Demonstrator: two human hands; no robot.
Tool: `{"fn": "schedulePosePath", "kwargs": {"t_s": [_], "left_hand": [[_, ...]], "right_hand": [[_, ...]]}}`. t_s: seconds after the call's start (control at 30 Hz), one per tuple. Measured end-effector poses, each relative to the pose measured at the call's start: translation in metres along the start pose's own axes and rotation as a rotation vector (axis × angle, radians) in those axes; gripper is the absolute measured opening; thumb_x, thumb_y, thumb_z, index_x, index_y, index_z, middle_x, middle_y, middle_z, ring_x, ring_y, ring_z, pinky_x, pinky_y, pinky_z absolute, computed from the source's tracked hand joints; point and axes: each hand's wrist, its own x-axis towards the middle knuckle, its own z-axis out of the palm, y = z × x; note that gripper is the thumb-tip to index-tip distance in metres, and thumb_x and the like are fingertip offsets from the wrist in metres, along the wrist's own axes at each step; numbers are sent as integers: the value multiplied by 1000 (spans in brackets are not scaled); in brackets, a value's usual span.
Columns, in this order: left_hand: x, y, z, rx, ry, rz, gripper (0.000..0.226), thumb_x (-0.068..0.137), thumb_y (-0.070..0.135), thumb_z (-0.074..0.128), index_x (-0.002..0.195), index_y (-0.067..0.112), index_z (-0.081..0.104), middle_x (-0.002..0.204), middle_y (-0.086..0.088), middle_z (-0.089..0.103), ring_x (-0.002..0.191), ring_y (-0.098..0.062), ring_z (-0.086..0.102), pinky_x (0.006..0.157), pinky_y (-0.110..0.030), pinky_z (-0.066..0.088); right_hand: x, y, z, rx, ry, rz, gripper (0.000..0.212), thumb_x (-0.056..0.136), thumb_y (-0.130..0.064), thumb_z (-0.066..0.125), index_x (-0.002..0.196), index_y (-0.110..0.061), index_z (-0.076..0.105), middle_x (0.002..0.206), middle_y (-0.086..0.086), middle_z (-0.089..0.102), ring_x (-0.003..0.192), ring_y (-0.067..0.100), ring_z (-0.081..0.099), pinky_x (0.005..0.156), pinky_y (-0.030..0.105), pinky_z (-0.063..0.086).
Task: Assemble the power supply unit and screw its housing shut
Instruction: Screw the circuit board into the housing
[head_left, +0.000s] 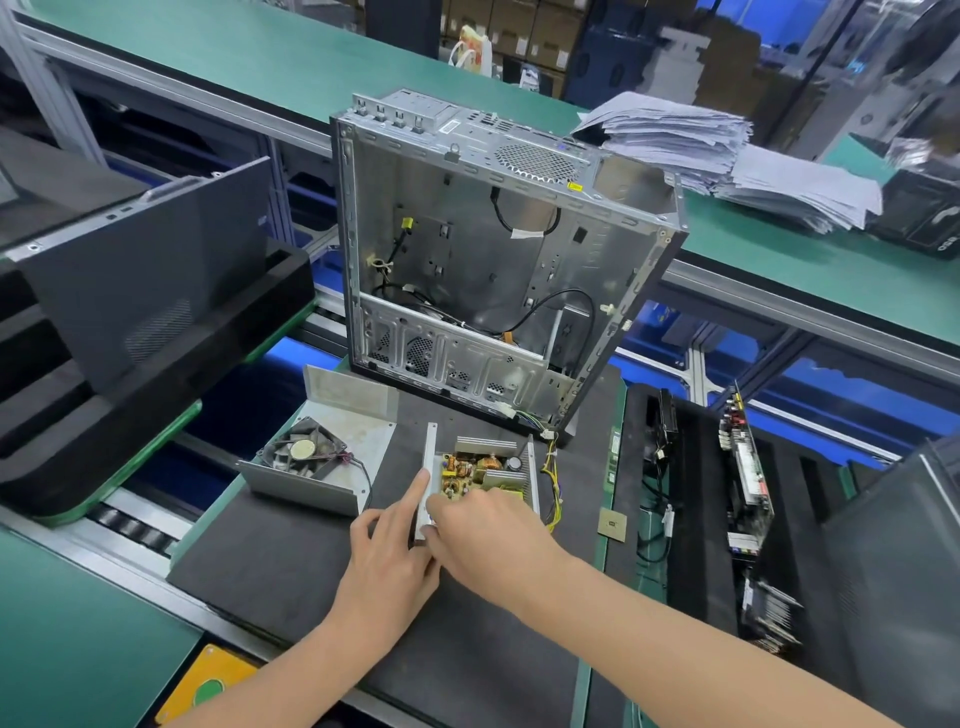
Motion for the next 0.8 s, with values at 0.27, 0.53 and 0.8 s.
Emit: {"fn": "schedulePosePath", "kwargs": {"t_s": [0.27, 0.53, 0.8], "left_hand": [[-4, -1, 10, 142, -63, 15, 61, 109, 20, 15, 128, 19, 72, 141, -14, 63, 132, -22, 60, 98, -43, 31], [2, 4, -3, 24, -52, -42, 29, 57, 10, 95, 79, 10, 77, 143, -22, 59, 84, -25, 72, 78, -48, 55], [2, 1, 9, 79, -94, -43, 41, 74, 21, 86, 114, 22, 78, 147, -17, 57, 107, -17, 63, 90, -40, 37]], "right_hand": [[-10, 14, -28, -108, -102, -639, 29, 84, 3, 68, 111, -7, 65, 104, 12, 57, 84, 27, 54, 53, 42, 50], [2, 2, -16, 87, 48, -1, 32, 105, -30, 48, 119, -3, 57, 84, 17, 63, 80, 42, 65, 60, 39, 34], [-7, 9, -20, -106, -73, -469, 24, 94, -7, 61, 118, -7, 59, 112, 16, 59, 78, 32, 62, 52, 43, 52]]}}
